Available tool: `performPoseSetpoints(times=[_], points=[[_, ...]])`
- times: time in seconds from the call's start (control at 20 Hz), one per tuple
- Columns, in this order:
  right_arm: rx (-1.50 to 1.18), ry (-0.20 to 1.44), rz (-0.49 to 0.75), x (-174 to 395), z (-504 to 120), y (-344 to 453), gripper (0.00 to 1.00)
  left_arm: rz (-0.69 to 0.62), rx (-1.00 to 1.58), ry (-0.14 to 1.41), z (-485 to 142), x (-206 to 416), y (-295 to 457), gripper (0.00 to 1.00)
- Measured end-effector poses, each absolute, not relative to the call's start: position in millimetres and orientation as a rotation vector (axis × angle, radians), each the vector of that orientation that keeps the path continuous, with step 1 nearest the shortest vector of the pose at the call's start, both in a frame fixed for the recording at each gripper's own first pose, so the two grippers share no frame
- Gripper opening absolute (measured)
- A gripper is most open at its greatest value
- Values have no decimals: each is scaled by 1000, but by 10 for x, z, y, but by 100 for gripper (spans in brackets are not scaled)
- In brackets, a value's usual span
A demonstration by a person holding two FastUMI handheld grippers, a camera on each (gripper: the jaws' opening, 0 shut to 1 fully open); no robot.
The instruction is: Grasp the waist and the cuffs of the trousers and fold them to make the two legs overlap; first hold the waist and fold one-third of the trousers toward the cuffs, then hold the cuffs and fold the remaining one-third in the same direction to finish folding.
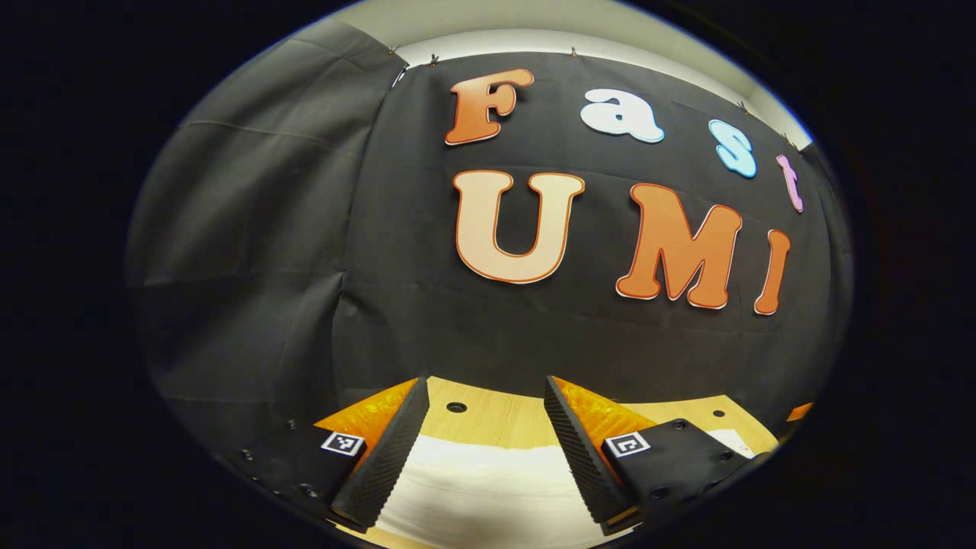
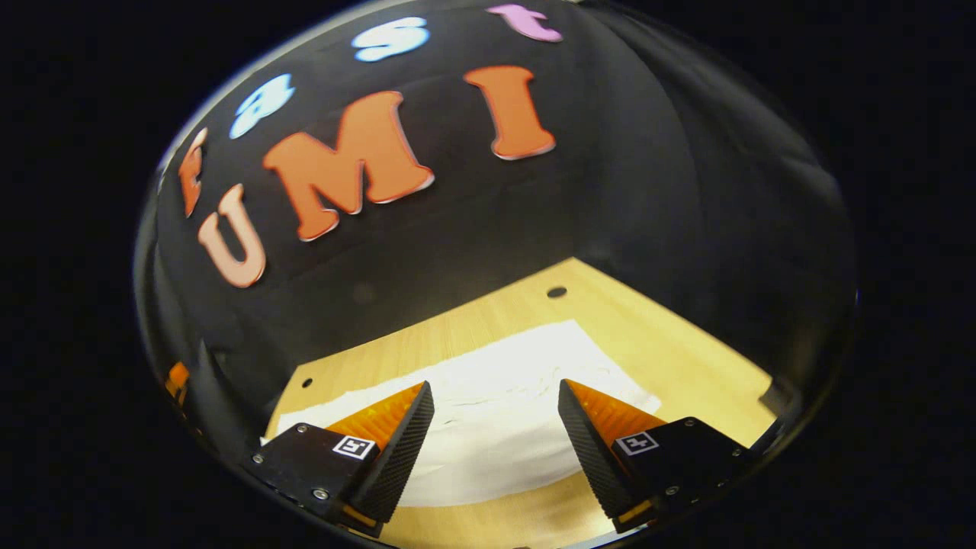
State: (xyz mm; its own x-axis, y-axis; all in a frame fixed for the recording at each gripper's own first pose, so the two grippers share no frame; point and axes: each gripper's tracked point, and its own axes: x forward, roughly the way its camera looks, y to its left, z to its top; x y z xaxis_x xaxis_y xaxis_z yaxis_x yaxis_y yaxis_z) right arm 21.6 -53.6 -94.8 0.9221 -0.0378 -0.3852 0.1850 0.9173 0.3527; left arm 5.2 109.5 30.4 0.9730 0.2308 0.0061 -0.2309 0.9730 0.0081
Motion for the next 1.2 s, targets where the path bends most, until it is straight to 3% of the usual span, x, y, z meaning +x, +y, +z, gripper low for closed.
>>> performPoseSetpoints(times=[0.3,0.55,1.15,1.2], points=[[685,671,-235,170,-1897,-971,98,269,-12,38,70,150,993,99],[888,776,-322,155,-2511,-1008,99,291,-1,81,-44,261,1169,99],[980,841,-392,365,-2774,-882,99,342,-44,154,-348,435,1509,96],[993,838,-392,403,-2778,-871,99,344,-47,157,-368,437,1528,99]])
